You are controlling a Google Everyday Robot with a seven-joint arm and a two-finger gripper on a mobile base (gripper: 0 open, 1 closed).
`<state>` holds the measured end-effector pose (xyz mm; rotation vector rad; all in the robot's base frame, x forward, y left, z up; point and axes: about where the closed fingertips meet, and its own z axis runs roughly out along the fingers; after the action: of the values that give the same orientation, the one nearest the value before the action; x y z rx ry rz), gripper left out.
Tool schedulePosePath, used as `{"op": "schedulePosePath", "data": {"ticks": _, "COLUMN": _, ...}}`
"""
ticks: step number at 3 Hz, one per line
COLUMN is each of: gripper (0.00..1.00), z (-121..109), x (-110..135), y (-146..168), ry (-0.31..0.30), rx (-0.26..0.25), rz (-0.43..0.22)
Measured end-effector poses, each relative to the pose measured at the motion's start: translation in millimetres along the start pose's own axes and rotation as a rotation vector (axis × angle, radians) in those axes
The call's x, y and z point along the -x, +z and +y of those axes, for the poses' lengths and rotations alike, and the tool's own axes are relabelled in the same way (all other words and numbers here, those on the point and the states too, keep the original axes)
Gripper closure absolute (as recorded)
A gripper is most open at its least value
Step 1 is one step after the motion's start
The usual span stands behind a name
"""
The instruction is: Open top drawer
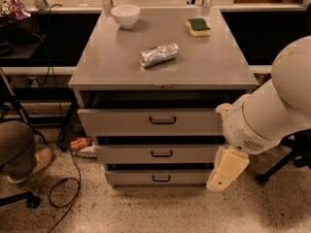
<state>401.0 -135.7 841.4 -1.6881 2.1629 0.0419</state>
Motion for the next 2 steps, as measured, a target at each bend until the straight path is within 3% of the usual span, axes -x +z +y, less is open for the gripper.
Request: {"op": "schedulePosePath", "data": {"ticks": 2, "gripper": 0.00, "z": -14.8, "x": -3.3, "y": 26.8, "ry": -0.024, "rx": 0.013, "rz": 0.021}}
